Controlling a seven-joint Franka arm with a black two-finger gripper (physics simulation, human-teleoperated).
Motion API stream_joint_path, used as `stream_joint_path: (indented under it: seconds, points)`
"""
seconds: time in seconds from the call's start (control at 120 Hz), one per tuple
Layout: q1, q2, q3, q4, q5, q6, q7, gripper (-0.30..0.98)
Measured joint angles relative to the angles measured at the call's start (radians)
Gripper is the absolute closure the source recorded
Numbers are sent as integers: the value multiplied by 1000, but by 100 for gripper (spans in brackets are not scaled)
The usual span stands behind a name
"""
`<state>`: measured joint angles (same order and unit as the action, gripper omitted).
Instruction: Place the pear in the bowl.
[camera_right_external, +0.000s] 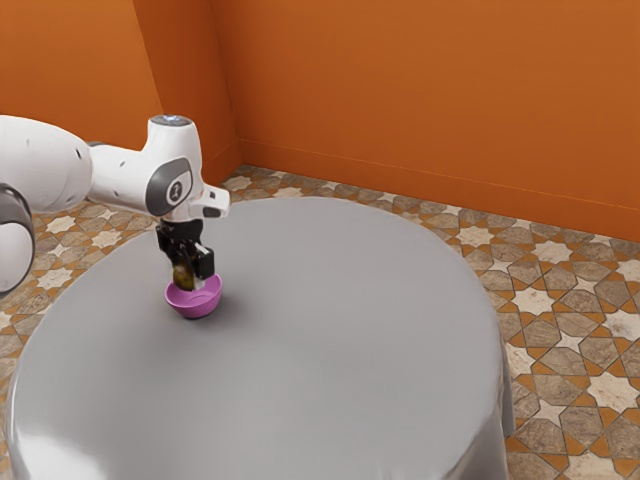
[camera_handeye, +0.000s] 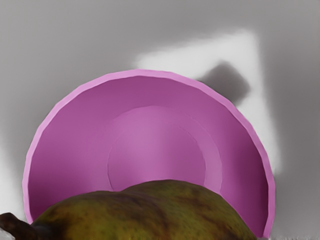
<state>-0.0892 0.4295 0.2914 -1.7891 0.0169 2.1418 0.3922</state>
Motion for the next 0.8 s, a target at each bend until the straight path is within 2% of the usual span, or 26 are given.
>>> stream_joint_path:
  seconds: [0.133,0.3,0.4,0.508,0.575,0.8]
  points:
    - [1,2,0,0,-10,-5,31,12]
    - [-5,-17,-3,0,-16,-8,59,5]
    - [-39,-152,-31,-1,-25,-55,56,3]
    - [-100,-368,-47,-7,-29,-188,25,2]
    - [-138,-454,-56,-3,-27,-272,-2,1]
    - [-186,-520,-130,40,28,-461,-95,1]
